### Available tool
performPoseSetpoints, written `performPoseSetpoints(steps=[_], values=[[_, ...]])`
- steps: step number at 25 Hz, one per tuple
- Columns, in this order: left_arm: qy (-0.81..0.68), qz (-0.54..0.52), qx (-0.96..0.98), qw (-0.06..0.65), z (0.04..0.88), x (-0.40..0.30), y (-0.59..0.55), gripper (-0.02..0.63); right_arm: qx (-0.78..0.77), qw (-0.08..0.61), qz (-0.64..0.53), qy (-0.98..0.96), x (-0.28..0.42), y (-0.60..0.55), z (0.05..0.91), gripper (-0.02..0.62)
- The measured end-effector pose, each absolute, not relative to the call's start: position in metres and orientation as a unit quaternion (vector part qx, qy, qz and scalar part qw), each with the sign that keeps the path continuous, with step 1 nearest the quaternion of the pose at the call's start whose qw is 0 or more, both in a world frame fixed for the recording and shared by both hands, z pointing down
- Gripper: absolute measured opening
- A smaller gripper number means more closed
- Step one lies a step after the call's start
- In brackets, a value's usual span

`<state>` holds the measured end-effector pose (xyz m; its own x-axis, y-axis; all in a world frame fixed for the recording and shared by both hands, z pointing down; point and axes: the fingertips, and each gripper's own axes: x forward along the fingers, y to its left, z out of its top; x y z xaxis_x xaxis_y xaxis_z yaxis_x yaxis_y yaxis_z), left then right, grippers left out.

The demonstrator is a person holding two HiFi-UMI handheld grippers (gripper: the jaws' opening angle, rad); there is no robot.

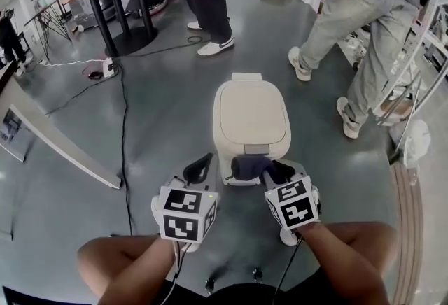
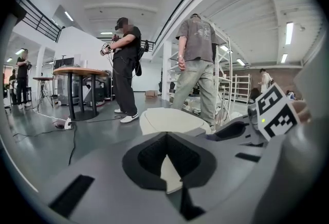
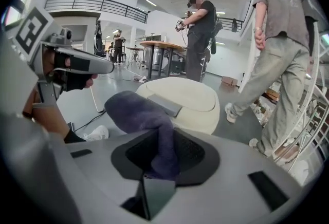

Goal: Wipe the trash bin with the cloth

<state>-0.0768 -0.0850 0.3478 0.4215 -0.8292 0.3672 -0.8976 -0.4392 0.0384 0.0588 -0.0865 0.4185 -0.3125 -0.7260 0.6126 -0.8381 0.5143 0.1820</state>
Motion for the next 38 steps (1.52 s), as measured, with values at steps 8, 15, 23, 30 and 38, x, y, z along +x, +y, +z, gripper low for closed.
performPoseSetpoints(steps=[8, 15, 23, 30, 38], values=[[-0.519, 0.157, 0.832, 0.118, 0.355, -0.075, -0.085, -0.002, 0.504, 0.325, 0.086, -0.796, 0.085, -0.087, 0.421, 0.098], [-0.515, 0.159, 0.834, 0.115, 0.354, -0.072, -0.078, -0.002, 0.53, 0.325, 0.095, -0.778, 0.106, -0.085, 0.42, 0.098], [-0.525, 0.156, 0.831, 0.099, 0.343, -0.089, -0.077, -0.002, 0.468, 0.311, 0.067, -0.824, 0.055, -0.053, 0.406, 0.098], [-0.559, 0.115, 0.81, 0.137, 0.338, -0.131, -0.091, -0.002, 0.389, 0.321, 0.054, -0.862, -0.005, -0.059, 0.408, 0.098], [-0.577, 0.128, 0.793, 0.147, 0.353, -0.153, -0.108, -0.002, 0.346, 0.379, -0.021, -0.858, -0.046, -0.079, 0.436, 0.098]])
